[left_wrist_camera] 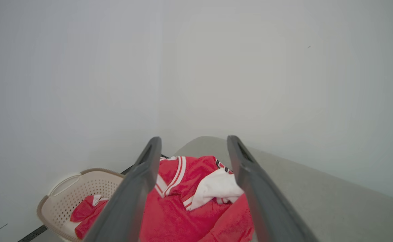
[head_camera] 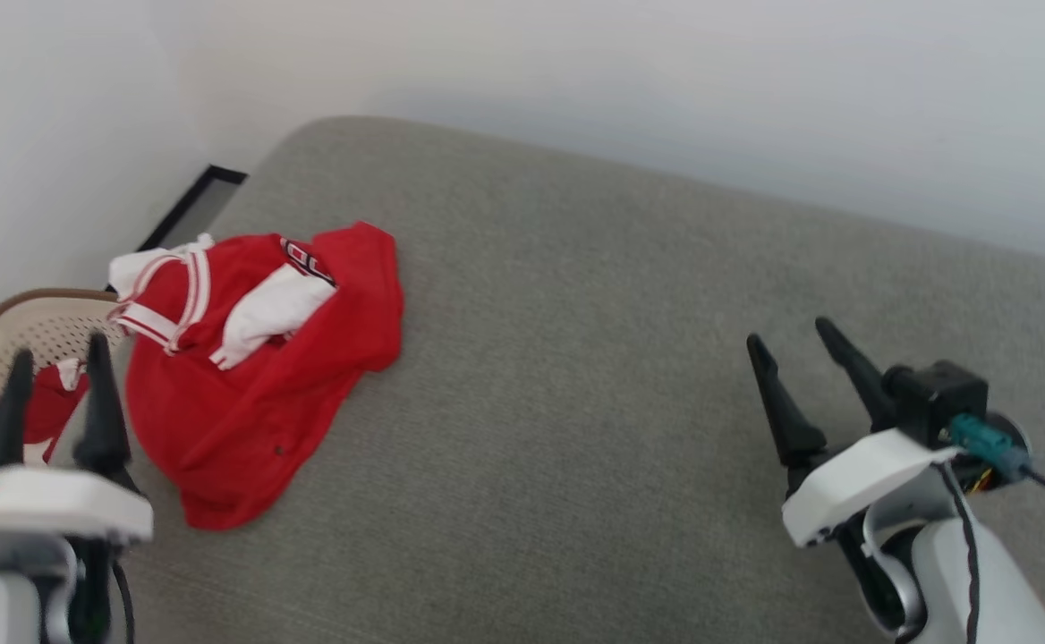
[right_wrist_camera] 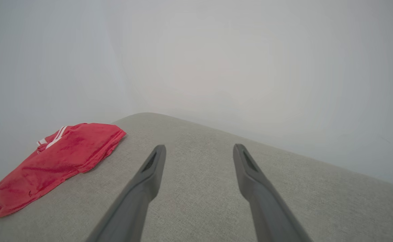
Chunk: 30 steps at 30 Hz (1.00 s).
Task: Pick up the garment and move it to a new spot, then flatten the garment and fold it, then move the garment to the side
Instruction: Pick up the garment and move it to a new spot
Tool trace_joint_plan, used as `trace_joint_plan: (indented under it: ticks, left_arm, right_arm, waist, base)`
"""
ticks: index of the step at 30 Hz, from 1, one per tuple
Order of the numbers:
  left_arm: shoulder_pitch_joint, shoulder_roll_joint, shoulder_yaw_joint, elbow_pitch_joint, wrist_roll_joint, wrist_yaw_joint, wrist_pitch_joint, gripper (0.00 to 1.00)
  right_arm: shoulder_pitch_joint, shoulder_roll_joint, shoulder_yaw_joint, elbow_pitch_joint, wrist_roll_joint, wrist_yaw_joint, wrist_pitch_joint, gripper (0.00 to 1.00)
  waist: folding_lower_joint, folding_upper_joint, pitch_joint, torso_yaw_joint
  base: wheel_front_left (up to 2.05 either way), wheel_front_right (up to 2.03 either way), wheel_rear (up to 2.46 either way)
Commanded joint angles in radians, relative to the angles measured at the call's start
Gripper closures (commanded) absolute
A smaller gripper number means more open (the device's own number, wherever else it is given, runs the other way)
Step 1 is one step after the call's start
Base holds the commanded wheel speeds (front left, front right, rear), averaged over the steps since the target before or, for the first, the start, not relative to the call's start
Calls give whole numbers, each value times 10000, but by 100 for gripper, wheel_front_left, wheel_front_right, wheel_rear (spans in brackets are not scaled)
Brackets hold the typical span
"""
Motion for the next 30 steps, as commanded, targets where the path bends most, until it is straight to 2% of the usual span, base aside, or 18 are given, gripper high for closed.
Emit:
trace_joint_plan:
  ticks: [1, 8, 17, 24, 27, 28, 30]
  left_arm:
    - [-435, 141, 1, 224, -159, -157, 60, 0]
    - [-2260, 676, -143, 1925, -791, -565, 531, 0]
    - [-4618, 1361, -581, 4765, -1540, -775, 1254, 0]
    - [-6058, 1624, -1034, 7100, -1815, -797, 2370, 0]
    - [-6583, 1601, -1109, 8091, -1977, -794, 3093, 0]
    - [-6874, 1606, -1186, 8729, -2044, -749, 3631, 0]
    - [-7025, 1597, -1188, 9001, -2084, -714, 3810, 0]
  right_arm:
    - [-201, -78, -22, -121, -74, 1, 69, 0]
    - [-612, -268, -195, -570, -239, 1, 318, 0]
    - [-1243, -550, -254, -1186, -421, 1, 727, 0]
    - [-1422, -801, -394, -1742, -491, 1, 1127, 0]
    - [-1443, -869, -442, -2027, -499, 1, 1311, 0]
    - [-1447, -927, -452, -2173, -505, 1, 1421, 0]
    - [-1440, -937, -468, -2254, -485, 1, 1465, 0]
  waist:
    - [0, 0, 363, -269]
    - [0, 0, 1401, -782]
    - [0, 0, 2875, -1463]
    - [0, 0, 3729, -1765]
    - [0, 0, 3996, -1839]
    - [0, 0, 4129, -1884]
    - [0, 0, 4188, -1904]
  base:
    - [0, 0, 0]
    - [0, 0, 0]
    - [0, 0, 0]
    - [0, 0, 0]
    - [0, 0, 0]
    - [0, 0, 0]
    - [0, 0, 0]
